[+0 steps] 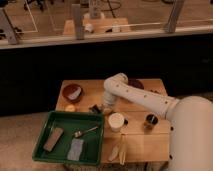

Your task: Place brush in table surface

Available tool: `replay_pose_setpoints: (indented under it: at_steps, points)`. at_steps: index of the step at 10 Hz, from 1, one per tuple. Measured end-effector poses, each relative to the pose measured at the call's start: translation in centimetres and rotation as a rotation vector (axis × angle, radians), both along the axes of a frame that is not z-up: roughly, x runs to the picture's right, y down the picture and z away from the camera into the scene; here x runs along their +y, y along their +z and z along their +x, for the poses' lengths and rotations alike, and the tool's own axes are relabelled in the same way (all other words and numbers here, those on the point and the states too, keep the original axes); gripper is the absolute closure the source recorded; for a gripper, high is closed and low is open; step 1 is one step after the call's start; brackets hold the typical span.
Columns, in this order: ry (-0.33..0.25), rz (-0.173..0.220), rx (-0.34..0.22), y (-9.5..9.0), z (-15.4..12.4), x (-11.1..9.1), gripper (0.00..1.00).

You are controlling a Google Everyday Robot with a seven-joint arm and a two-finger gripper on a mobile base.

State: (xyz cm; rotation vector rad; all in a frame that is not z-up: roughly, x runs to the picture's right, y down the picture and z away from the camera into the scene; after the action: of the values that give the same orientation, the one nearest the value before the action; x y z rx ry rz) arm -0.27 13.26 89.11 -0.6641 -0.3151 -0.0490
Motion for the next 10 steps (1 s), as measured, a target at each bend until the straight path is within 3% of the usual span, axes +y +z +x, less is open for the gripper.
replay_pose_setpoints:
  at_steps: [3,6,10]
  points:
    - [0.005,-0.009,-0.012,0.6,0.1,-0.1,0.98]
    - [0.033,0.010,0.010,1.1,2.4,-1.3,1.00]
    - [0.087,0.084,0.024,-2.2,5.7,-7.1,1.00]
